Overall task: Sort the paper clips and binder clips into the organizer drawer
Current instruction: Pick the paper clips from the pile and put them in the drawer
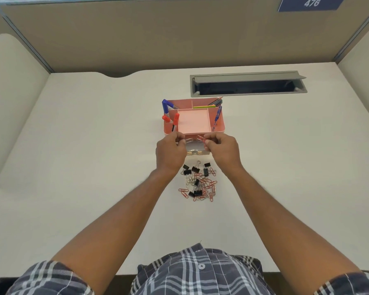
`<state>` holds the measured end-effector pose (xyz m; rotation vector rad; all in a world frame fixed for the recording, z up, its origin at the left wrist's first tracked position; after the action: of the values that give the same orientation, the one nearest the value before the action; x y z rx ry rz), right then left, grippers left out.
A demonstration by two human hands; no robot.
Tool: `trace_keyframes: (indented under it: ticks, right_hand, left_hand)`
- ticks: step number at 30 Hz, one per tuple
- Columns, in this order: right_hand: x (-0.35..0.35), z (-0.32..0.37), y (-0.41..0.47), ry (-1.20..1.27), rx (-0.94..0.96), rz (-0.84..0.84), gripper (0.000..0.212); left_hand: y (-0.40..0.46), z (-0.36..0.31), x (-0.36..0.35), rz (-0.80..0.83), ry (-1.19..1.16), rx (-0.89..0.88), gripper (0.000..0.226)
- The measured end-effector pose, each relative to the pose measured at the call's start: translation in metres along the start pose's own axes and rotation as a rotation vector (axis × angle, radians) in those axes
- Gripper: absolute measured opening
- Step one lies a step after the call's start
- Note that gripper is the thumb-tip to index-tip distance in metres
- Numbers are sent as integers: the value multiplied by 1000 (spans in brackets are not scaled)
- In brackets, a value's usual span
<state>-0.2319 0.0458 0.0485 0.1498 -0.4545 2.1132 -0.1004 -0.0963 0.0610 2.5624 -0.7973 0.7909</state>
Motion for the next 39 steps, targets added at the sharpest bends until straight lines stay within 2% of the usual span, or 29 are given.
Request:
trace_keyframes:
  ticks: [5, 11, 13, 15, 17, 19, 23, 29, 31, 35, 39]
  right_hand:
    - [-4, 12, 0, -129, 93, 25, 19]
    - [15, -5, -18, -162, 217, -11, 18]
    - [11, -29, -22, -290, 170, 33, 18]
    - [-2, -55, -22, -527, 123, 115, 17]
    - [-17, -70, -25, -726, 134, 192, 21]
    - [-31, -72, -29, -820, 195, 232, 27]
    - [-47, -69, -31, -921, 270, 234, 27]
    - [-51, -71, -30, -973, 247, 203, 15]
    - [-50, -73, -32, -982, 236, 190, 16]
    - [-48, -78, -36, -1034, 247, 202, 19]
    - [-52, -79, -37, -1046, 249, 225, 18]
  left_hand:
    - [-4, 1, -4, 34, 0, -32, 12]
    - [-39, 9, 5, -10, 29, -207, 13]
    - [-56, 22, -5, 49, 76, -195, 13]
    - [-70, 38, -22, 180, 162, -162, 13]
    - [-81, 51, -38, 315, 263, -128, 13]
    - [-87, 57, -45, 377, 309, -106, 15]
    - [-85, 56, -51, 395, 363, -97, 24]
    - [-83, 55, -58, 419, 396, -95, 25]
    - [-84, 53, -57, 420, 386, -114, 23]
    - [-88, 47, -59, 428, 355, -188, 33]
    - [-89, 44, -61, 456, 389, -236, 15]
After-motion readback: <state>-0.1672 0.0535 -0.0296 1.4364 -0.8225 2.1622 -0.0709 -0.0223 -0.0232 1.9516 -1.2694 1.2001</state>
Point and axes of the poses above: each hand's wrist, its own y-axis towards the middle knuckle, its own x-axis out of the back of the hand, z = x × y, the point moved 9 cm from there along y, towards the middle knuckle, and after that the axes turned 6 degrees about -x, right-handed, at the moved point
